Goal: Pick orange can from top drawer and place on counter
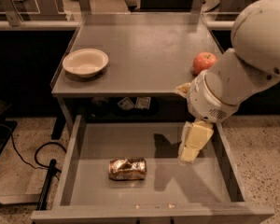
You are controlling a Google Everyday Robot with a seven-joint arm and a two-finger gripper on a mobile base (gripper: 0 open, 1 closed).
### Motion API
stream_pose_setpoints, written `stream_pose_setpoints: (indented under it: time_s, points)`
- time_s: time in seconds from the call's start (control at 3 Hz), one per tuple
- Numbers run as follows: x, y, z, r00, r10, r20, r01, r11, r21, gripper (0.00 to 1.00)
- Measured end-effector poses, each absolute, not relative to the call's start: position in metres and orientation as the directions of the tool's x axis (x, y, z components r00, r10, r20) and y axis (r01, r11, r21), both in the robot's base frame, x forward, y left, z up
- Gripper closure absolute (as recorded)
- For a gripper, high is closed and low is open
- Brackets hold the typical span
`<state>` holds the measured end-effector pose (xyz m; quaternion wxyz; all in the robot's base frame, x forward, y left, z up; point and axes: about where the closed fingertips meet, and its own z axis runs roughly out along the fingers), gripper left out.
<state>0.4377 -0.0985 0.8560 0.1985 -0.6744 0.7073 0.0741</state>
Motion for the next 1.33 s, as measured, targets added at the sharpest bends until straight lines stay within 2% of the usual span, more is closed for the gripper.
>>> stream_pose_setpoints:
  time_s: [0.33,1.0,1.33]
  points:
    - [0.444,-0.093,0.834,-0.009,-0.903,-0.429,-0.991,0.066,-0.117,0.00]
    - [0.440,-0.083,0.822,-0.013,-0.893,-0.449,-0.991,0.071,-0.113,0.00]
    - [0.435,-0.059,0.793,-0.014,-0.889,-0.458,-0.992,0.071,-0.107,0.00]
